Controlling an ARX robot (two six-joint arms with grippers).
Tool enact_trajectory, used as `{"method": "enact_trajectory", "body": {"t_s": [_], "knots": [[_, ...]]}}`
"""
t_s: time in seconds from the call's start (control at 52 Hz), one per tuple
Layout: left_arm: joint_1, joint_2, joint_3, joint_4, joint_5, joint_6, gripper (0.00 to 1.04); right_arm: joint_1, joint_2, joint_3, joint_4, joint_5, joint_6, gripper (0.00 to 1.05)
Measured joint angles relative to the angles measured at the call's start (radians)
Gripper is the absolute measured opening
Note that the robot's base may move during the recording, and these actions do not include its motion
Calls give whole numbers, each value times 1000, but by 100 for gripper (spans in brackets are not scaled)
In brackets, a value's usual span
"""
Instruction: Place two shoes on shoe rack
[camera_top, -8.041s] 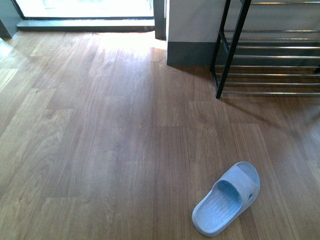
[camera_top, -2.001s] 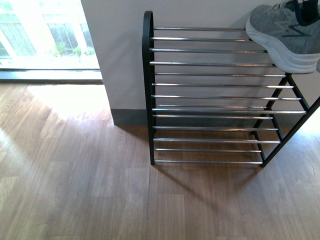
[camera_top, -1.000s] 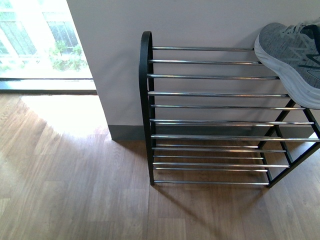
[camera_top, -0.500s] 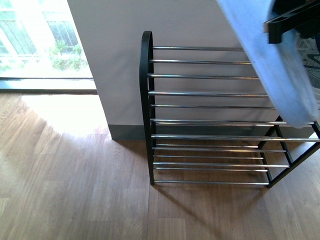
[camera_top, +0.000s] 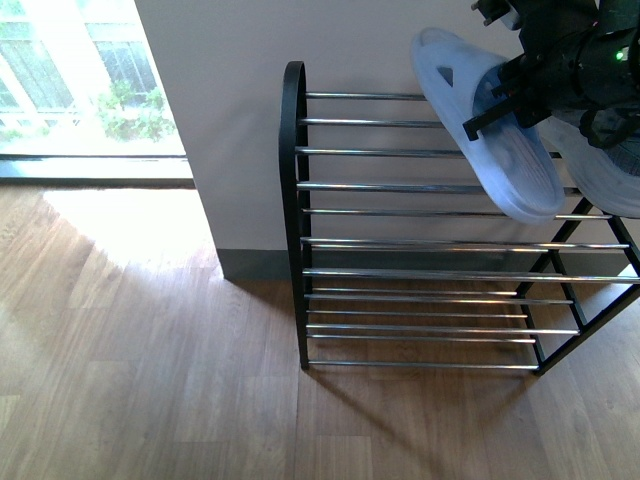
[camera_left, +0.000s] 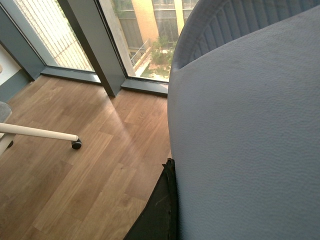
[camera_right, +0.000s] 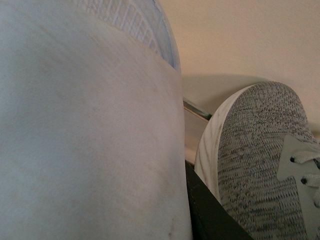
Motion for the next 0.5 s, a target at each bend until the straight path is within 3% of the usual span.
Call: {"method": "enact_trajectory", "body": {"t_s": [0.173, 0.5], "knots": [[0, 0, 0, 0, 0, 0, 2, -42, 107, 119, -49, 70, -66, 1], [0, 0, 0, 0, 0, 0, 2, -76, 159, 169, -49, 117, -156, 1]]}}
